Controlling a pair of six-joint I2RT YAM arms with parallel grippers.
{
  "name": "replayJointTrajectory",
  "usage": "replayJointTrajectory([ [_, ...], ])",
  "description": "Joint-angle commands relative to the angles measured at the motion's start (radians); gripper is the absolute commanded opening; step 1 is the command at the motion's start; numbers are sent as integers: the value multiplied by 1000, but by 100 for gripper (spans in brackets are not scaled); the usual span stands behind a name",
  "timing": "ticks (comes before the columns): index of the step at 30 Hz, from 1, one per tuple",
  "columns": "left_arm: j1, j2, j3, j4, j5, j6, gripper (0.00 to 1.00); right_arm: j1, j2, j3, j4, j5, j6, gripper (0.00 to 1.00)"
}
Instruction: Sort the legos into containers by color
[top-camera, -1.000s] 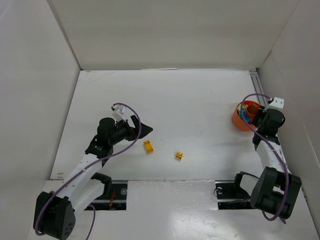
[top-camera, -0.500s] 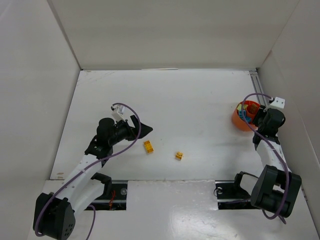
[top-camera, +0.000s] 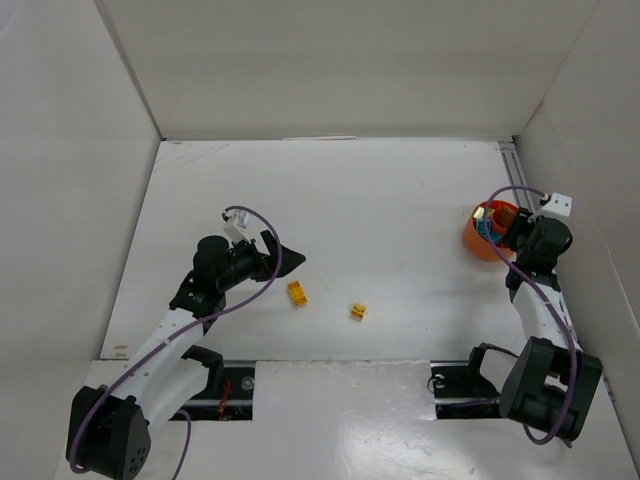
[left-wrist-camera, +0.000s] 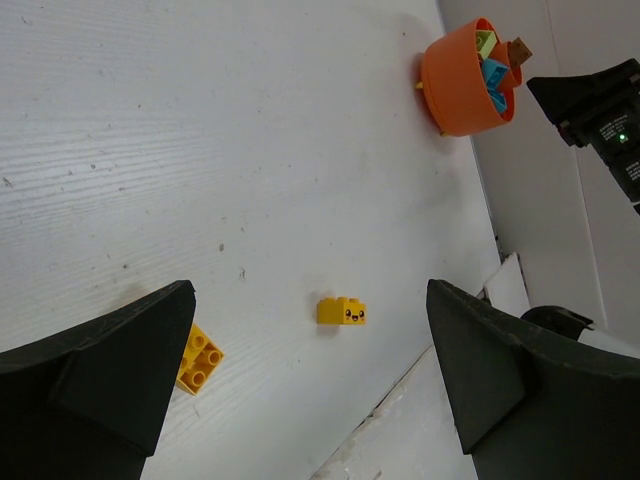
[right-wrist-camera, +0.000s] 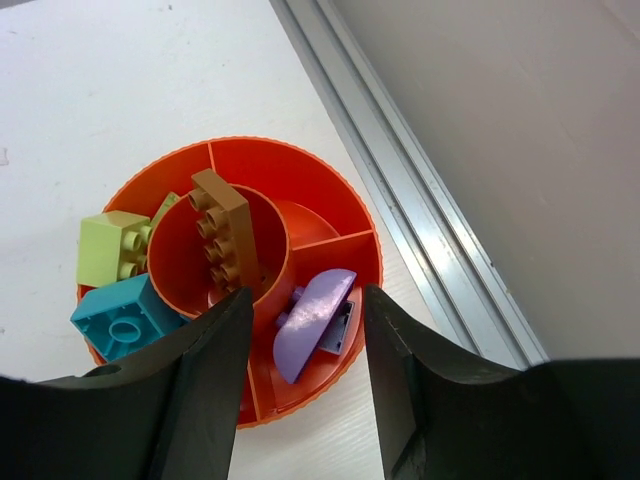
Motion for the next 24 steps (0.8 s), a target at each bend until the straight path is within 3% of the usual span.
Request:
replayJointTrajectory([
  [1,-4,-20,27,39,20,18,100,-4,-39,5,47,-16,11,53],
  [8,-4,-20,36,16,5,18,100,-4,-164,28,-57,-30,2,58],
  [15,-4,-20,58,-109,-67,-26,100,6,-305,103,-367,-259,-58,67],
  [19,-4,-29,58,-193,-109,-68,100,166,-374,114,-552,-288,-109,69],
  [24,-4,-52,45,-271,-155,-86,100,630,-366,164,-674,-232,-127,71],
])
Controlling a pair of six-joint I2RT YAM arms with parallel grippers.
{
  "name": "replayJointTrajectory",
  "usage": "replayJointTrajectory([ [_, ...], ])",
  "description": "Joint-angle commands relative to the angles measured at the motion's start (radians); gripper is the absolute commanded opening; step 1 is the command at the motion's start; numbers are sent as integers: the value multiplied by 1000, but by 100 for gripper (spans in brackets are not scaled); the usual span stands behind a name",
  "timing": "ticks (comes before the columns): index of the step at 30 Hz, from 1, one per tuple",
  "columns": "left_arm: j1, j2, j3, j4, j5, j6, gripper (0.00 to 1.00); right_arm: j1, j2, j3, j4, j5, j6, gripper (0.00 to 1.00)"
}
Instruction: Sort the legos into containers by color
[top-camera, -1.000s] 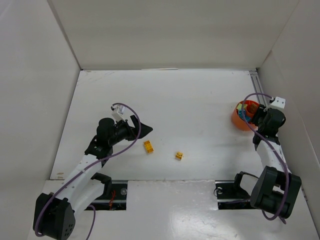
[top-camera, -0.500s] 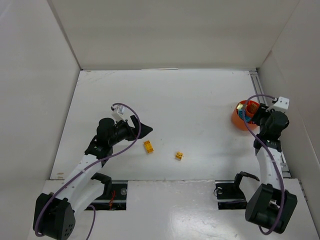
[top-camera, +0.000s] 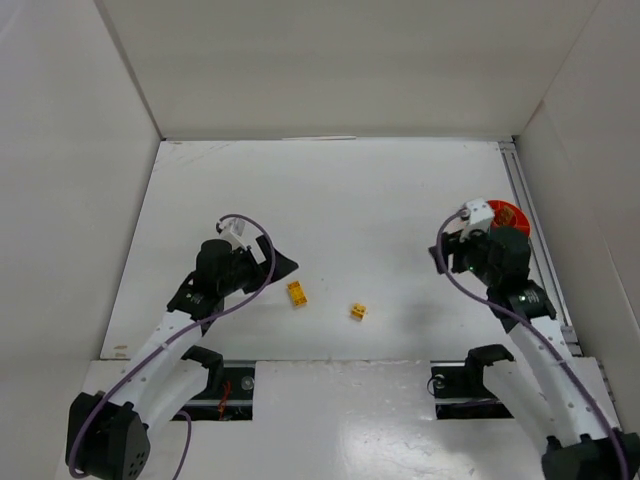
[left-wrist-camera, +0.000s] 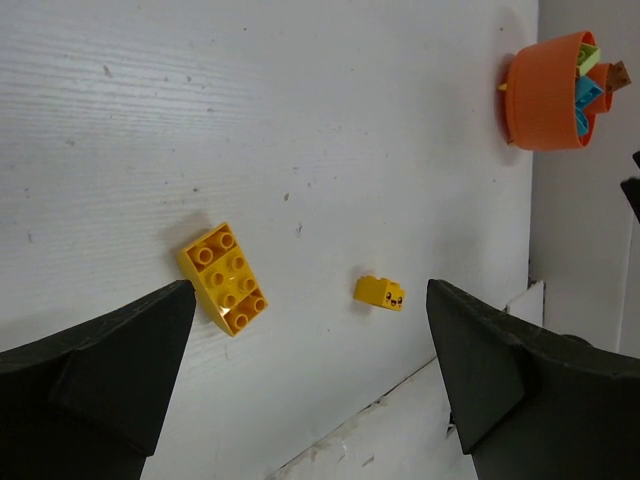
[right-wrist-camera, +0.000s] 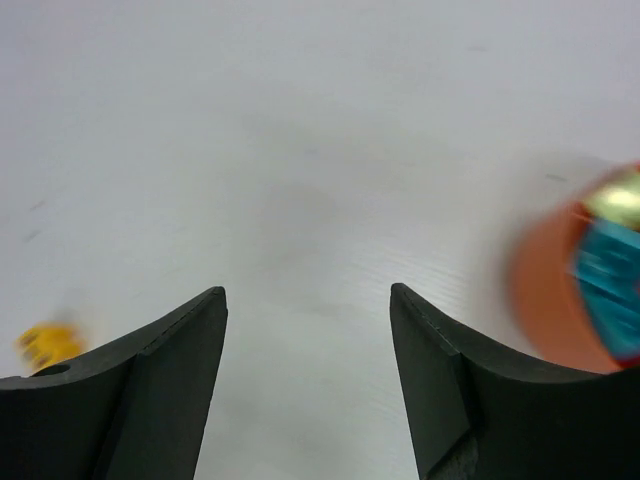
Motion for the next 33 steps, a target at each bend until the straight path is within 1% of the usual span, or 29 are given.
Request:
replayJointTrajectory([
  [1,-4,-30,32,-74,-64,-24,100,246,37,67,-131,-35,-36,71],
  [2,-4,-30,23,-85,-64,-24,100,414,63,78,-142,-13,-27,71],
  [3,-4,-30,23,-97,-82,-33,100,510,90,78,-153,26,-13,71],
  [4,-4,-30,23,-108,-82,-33,100,611,156,92,-153,90,10,71],
  [5,-4,-30,23,-120,-91,-33,100,706,194,109,-153,200,20,71],
  [6,-4,-30,14,-120,-91,-33,100,867,239,123,-153,239,20,71],
  [7,-4,-30,14,-120,-102,-33,100,926,339,141,-153,273,29,71],
  [10,-4,-30,3,-129,-126,-42,100,1040,500,210,-153,297,17,71],
  [11,-4,-18,3,-142,-127,-42,100,1060,591,240,-165,319,17,70],
  [12,-4,-18,3,-142,-137,-42,100,1072,633,256,-176,369,17,70],
  [14,-4,3,3,-152,-137,-42,100,1082,717,281,-187,399,30,70],
  [15,-4,3,12,-152,-137,-42,100,1082,735,293,-176,399,39,70],
  [20,-4,3,12,-152,-148,-42,100,1082,756,293,-151,492,82,70],
  [27,-4,22,12,-143,-148,-33,100,1082,802,272,-105,469,82,70],
  [33,-4,22,12,-143,-148,-33,100,1082,865,282,-96,505,92,66],
])
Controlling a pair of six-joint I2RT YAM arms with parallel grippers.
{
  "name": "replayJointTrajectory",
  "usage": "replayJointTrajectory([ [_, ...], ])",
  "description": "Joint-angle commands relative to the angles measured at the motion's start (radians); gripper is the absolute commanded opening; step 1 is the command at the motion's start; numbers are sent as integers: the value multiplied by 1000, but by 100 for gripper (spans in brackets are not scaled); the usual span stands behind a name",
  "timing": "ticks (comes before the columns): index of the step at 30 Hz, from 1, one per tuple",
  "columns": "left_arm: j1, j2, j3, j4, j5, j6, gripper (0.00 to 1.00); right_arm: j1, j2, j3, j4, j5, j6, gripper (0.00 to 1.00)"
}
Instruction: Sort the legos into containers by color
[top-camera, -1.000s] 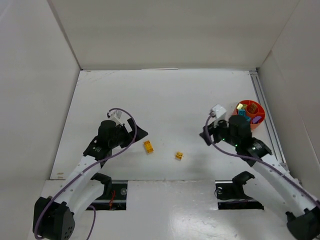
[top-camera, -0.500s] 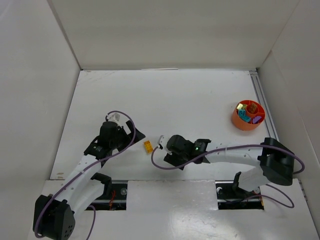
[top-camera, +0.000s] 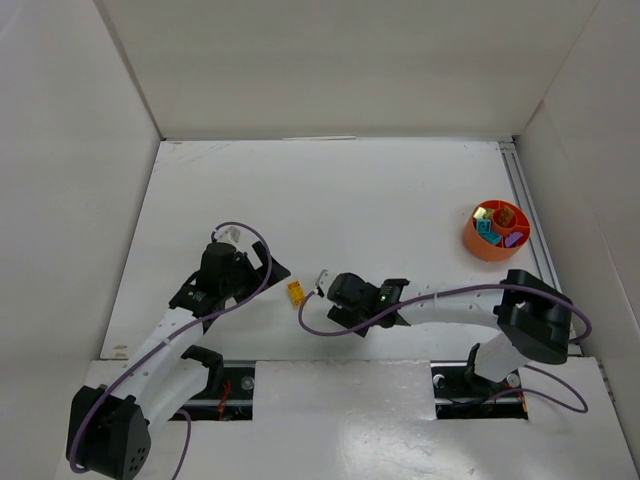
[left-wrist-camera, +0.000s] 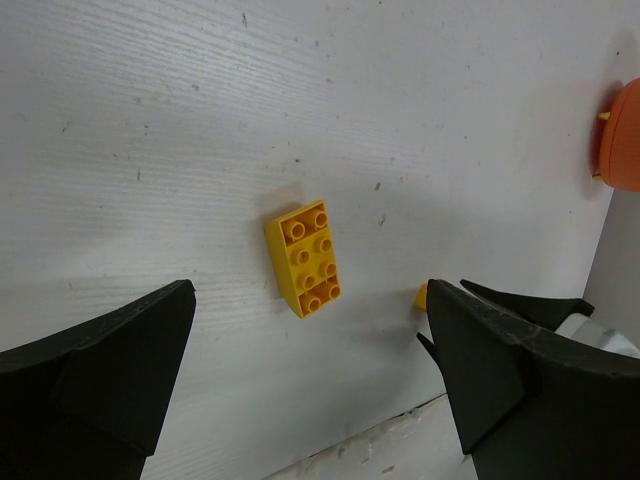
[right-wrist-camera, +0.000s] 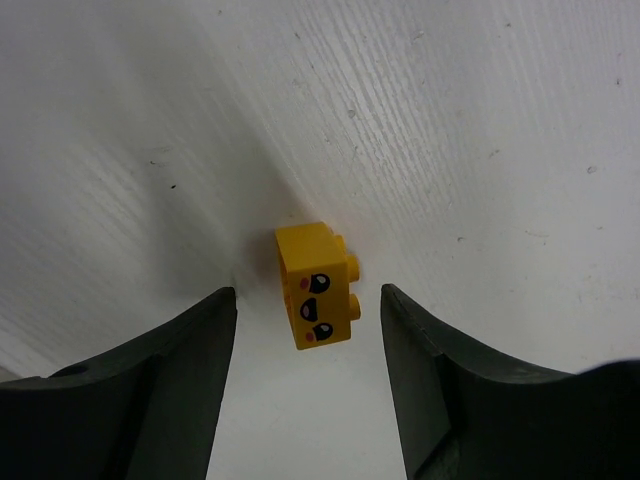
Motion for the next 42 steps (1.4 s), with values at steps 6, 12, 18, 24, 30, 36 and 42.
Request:
replayJointTrajectory([
  [6,-4,5,13,11,-11,13,100,-51,28,18,86,-3,28,50],
  [12,-4,5,13,20,-11,13,100,-70,3,-14,110,-13,38,16],
  [18,-4,15,23,20,-11,13,100,-114,-58,-5,112,-31,28,9],
  [24,-4,27,63,20,1,31,100,-365,-167,41,72,-75,-1,7],
  [30,-4,103,203,0,38,63,100,-743,-279,149,-29,-120,-62,8],
  [36,-4,215,388,-9,78,119,100,-1092,-253,329,-136,-140,-74,10],
  [42,-4,306,496,-33,147,138,100,-1254,-150,453,-187,-39,-4,10],
])
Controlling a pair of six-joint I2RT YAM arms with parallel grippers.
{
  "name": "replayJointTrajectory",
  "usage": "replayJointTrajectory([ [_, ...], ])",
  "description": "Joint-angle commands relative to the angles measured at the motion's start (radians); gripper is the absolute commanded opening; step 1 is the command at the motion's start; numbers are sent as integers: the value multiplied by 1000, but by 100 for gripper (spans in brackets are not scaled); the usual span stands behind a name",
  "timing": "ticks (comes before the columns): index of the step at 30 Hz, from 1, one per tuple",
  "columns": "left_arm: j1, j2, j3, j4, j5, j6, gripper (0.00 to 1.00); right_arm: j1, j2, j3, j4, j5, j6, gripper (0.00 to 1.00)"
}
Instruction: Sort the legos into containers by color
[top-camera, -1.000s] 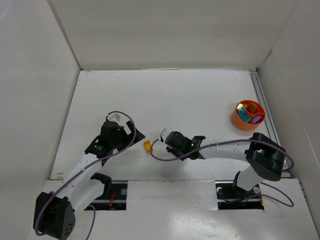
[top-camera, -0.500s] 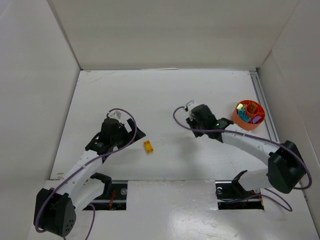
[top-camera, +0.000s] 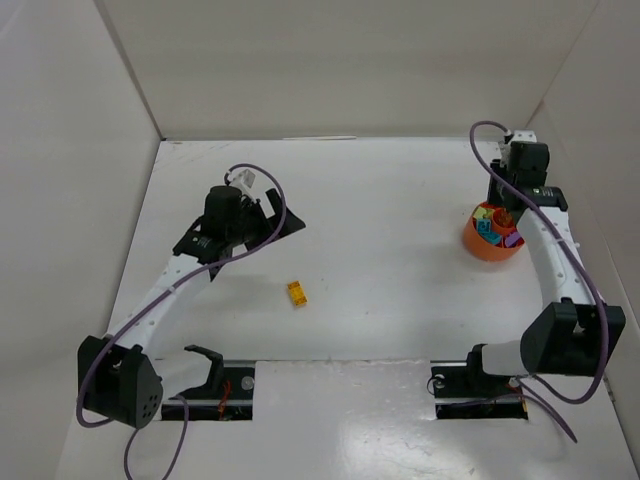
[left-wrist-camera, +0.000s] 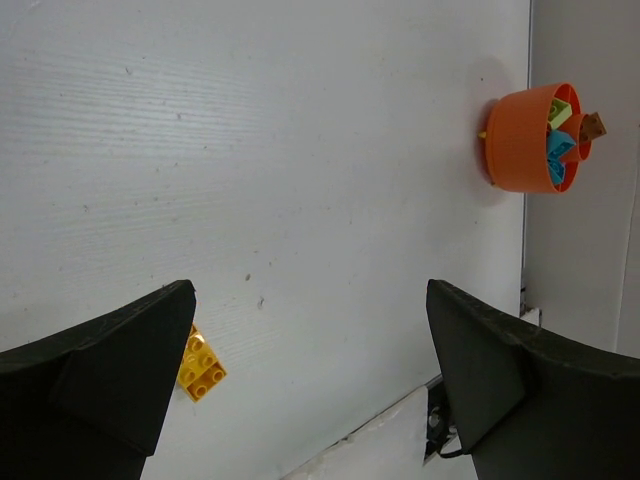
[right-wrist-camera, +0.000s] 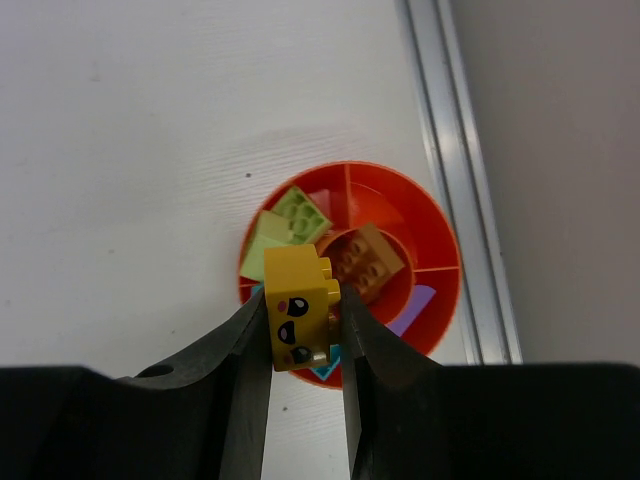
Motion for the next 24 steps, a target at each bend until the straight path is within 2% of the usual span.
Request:
replayJointTrajectory([
  [1,-4,12,95,-18,38,48,100,-44,35,56,-65,59,43,10],
  [7,-4,100,210,-108,6,105,100,-69,76,88,-65,124,61,11],
  [12,-4,121,233,-127,5,126,100,-136,110,110,-65,147,70,12],
  [24,-4,112,232,-145,-24,137,100,-259,234,176,19,21,20,12],
])
